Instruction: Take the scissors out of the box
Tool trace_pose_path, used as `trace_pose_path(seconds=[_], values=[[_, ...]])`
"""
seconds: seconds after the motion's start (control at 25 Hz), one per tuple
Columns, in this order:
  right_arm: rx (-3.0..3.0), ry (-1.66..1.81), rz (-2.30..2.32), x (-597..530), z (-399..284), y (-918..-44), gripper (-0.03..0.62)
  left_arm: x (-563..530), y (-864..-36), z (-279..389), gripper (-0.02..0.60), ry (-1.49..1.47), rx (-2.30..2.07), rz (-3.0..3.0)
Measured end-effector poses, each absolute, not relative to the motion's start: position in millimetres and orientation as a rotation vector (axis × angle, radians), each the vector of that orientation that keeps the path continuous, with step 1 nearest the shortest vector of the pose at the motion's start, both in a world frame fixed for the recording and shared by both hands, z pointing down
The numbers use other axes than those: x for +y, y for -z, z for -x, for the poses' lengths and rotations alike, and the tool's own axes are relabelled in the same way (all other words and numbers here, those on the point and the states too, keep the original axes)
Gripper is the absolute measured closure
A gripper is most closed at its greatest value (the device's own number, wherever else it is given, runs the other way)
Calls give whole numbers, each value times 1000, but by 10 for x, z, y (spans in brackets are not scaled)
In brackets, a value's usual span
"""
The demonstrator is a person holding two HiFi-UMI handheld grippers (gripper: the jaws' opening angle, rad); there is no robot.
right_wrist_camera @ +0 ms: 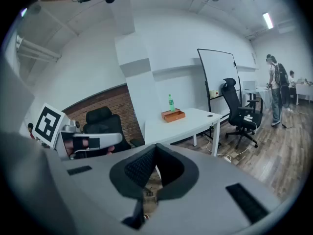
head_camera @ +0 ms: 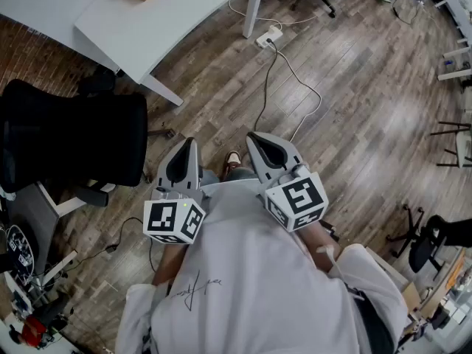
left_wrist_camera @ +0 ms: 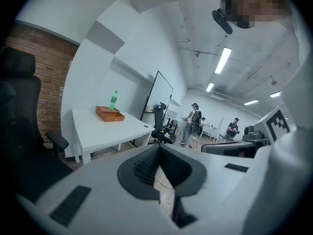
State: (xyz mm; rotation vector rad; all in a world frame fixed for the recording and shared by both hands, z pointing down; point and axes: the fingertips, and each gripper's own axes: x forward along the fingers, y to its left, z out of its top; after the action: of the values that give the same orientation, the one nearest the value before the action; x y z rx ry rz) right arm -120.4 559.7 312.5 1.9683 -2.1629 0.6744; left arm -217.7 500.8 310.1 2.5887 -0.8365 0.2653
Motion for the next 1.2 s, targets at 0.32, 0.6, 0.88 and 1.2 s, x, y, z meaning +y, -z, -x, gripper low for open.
trace_pose_path(seconds=[0.32, 0.6, 0.88, 1.2], values=[[-2213, -625, -1949, 5545, 1019, -3030, 586, 5016, -3150, 2106, 578, -306, -789, -2592], [-2237, -605, -1970, 5555, 1010, -2993, 585, 5103, -3146, 1989, 578, -367, -752, -2635], [-2287, -581, -1927, 5495, 1051, -2958, 585, 5085, -3092, 1955, 578, -388, -760, -2671], [-2398, -737, -1912, 5238, 994, -2976, 585, 4905, -3133, 1870, 578, -368, -762, -2642]])
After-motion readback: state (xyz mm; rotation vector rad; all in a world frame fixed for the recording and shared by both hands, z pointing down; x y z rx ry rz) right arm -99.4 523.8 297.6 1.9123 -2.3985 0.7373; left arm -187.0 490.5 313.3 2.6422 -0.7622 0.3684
